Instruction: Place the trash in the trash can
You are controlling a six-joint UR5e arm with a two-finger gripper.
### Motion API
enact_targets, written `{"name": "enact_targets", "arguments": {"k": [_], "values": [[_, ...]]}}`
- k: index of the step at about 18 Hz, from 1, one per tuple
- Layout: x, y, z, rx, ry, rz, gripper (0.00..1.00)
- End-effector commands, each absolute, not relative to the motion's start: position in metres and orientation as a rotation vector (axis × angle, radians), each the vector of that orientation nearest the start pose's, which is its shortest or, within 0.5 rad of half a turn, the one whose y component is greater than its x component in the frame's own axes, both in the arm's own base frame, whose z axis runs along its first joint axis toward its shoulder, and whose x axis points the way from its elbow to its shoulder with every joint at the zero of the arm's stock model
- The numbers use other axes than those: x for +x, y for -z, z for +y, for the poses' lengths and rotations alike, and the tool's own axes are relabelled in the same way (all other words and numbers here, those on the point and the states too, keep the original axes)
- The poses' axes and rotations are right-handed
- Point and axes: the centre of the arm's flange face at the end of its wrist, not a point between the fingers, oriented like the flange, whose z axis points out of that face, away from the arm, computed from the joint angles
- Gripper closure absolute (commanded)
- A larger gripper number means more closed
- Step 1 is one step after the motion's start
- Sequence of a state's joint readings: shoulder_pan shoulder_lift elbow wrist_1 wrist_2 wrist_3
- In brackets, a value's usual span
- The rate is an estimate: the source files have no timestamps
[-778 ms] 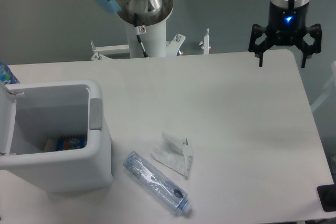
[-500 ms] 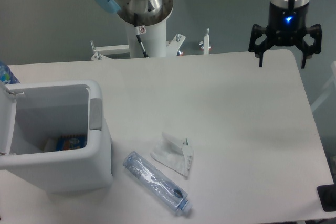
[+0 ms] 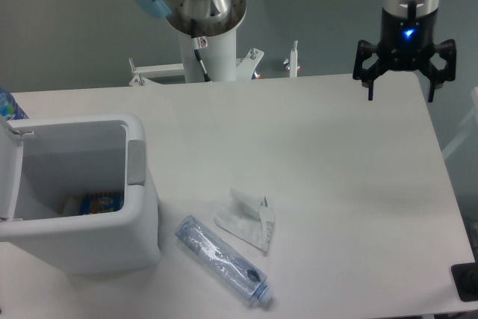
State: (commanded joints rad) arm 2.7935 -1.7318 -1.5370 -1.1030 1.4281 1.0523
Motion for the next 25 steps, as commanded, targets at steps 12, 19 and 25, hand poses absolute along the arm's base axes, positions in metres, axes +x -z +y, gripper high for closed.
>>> {"name": "enact_targets", "arguments": {"k": [12,19,25], "values": [[-0.423,-0.359,0.439,-2.911,-0.142,-0.260,0.00],[-0.396,-0.298,0.483,-2.967,-0.012,-0.421,0.00],[-0.375,-0.268,0.507,-3.000,0.021,-0.543,0.00]]}}
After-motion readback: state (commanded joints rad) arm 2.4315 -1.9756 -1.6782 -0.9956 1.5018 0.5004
